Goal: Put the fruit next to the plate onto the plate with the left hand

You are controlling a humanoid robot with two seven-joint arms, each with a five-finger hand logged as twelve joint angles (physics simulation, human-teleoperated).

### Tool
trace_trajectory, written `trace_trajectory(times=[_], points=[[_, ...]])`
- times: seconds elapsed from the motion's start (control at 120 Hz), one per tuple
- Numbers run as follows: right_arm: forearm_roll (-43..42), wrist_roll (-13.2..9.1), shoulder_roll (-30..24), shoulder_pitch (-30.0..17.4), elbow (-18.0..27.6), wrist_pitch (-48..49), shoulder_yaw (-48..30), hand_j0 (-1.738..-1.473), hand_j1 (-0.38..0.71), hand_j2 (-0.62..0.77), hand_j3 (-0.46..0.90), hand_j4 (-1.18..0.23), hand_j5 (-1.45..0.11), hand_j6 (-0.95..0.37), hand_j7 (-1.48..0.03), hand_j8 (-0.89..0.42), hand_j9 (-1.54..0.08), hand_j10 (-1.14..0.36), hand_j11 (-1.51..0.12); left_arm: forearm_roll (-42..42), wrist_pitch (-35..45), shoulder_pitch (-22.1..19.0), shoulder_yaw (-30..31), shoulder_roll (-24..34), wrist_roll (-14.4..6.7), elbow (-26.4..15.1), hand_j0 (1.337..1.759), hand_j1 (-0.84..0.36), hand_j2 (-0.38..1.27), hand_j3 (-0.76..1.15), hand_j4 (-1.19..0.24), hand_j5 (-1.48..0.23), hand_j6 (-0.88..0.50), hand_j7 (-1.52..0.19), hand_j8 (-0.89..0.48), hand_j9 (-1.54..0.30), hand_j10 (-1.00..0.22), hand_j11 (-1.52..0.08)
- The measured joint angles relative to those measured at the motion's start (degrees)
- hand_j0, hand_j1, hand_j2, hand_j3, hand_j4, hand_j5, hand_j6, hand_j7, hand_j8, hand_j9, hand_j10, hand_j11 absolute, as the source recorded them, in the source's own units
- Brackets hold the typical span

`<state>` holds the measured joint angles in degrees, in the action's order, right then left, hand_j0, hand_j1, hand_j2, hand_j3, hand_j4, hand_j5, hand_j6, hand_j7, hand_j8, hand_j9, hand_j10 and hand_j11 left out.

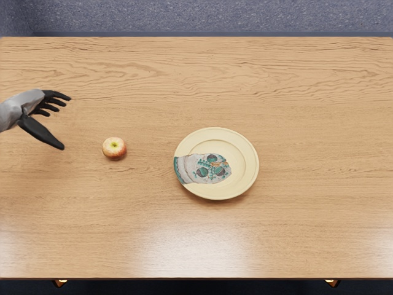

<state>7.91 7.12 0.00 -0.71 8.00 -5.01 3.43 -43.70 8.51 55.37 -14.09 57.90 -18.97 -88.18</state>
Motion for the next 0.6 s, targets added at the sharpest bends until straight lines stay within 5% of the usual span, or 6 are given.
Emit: trace_trajectory(times=[0.167, 0.367, 0.6], points=[[0.02, -0.05, 0.0, 0.26, 0.01, 0.01, -0.01, -1.658, -0.31, -0.01, 0.0, -0.04, -0.05, -0.04, -0.05, -0.04, -0.05, -0.03, -0.05, -7.55, 11.99, 2.22, 5.62, -0.65, -7.49, -1.75, 1.658, 0.06, 0.05, 0.0, -0.25, -0.32, -0.25, -0.32, -0.25, -0.32, -0.25, -0.32], [0.08, -0.1, 0.0, 0.8, 0.13, 0.01, -0.01, -1.658, -0.31, -0.01, 0.0, -0.04, -0.05, -0.04, -0.05, -0.04, -0.05, -0.03, -0.05, -11.0, 15.04, 13.54, 20.78, -6.42, -11.25, -2.94, 1.658, 0.06, 0.05, 0.0, -0.25, -0.32, -0.25, -0.32, -0.25, -0.32, -0.25, -0.32], [0.09, -0.16, 0.0, 1.14, 0.17, 0.07, -0.01, -1.658, -0.31, -0.01, 0.0, -0.04, -0.05, -0.04, -0.05, -0.04, -0.05, -0.03, -0.05, -10.73, 15.7, 15.72, 27.38, -8.38, -15.43, -6.73, 1.658, 0.06, 0.05, 0.0, -0.25, -0.32, -0.26, -0.32, -0.25, -0.32, -0.25, -0.32]])
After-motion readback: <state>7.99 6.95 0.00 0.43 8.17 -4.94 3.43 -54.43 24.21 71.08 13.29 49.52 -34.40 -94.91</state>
